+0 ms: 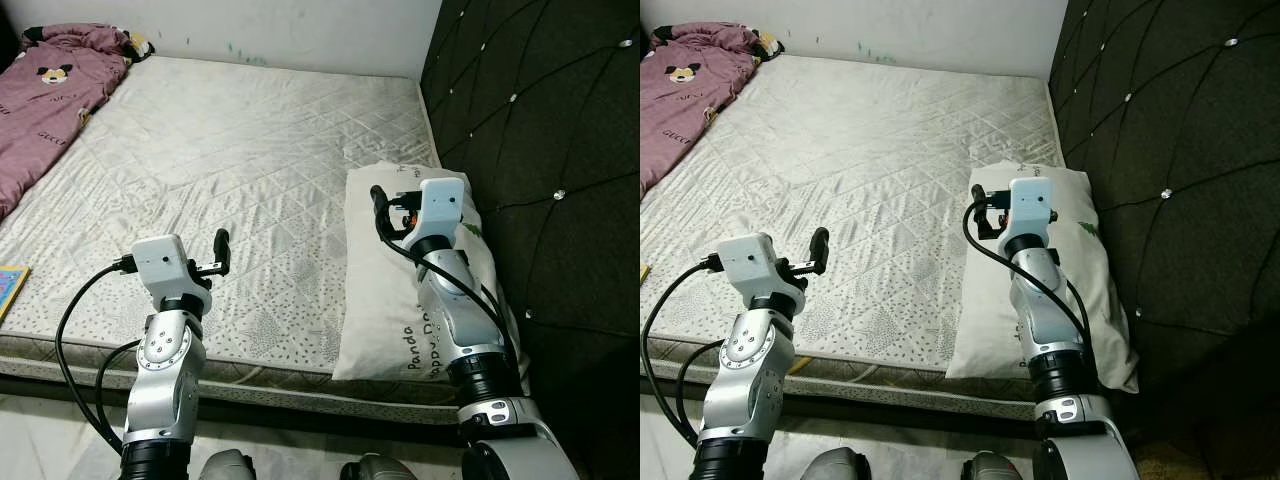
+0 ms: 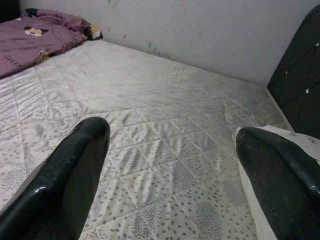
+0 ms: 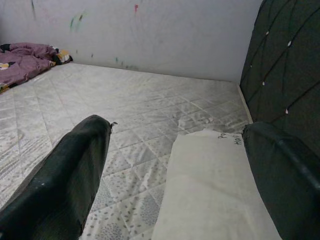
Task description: Clean up the room
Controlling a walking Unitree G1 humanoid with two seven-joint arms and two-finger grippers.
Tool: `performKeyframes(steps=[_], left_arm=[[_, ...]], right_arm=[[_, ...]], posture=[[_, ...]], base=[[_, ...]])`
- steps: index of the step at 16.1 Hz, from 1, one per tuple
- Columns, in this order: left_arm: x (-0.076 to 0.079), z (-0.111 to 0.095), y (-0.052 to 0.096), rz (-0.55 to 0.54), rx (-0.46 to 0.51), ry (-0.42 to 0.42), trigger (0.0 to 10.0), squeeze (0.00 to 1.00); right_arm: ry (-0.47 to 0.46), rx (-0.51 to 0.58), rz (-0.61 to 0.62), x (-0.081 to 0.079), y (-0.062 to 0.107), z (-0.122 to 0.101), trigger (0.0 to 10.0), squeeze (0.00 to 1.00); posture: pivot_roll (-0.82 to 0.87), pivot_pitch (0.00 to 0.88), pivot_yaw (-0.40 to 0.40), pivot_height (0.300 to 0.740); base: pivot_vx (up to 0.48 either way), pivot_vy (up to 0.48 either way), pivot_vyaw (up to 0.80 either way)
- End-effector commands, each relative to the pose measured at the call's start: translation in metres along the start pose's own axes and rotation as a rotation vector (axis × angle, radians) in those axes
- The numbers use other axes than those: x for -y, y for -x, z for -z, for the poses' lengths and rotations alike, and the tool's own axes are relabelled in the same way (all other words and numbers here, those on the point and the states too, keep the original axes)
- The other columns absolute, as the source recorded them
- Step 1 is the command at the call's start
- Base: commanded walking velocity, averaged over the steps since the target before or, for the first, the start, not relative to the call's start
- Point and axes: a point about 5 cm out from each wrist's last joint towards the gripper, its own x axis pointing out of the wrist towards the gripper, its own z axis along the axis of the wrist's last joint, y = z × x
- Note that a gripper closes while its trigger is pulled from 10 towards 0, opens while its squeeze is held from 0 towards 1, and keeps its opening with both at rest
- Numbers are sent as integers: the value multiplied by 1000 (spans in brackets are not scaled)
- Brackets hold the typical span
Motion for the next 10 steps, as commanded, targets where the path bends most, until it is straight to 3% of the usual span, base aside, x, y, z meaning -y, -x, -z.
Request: performKeyframes(steps=[1,10], left_arm=[[1,-2,-2,-2,5,-11,10000,0],[4,0,-2,25,-12,-26,10000,0]], right_arm=[[-5,-7,-10,-1,0,1,10000,0],[2,-50,-38,-4,-1,7,10000,0]], posture=[[-23,0,-41,740],[-15,0,-46,740]], base=[[0,0,0],[0,0,0]])
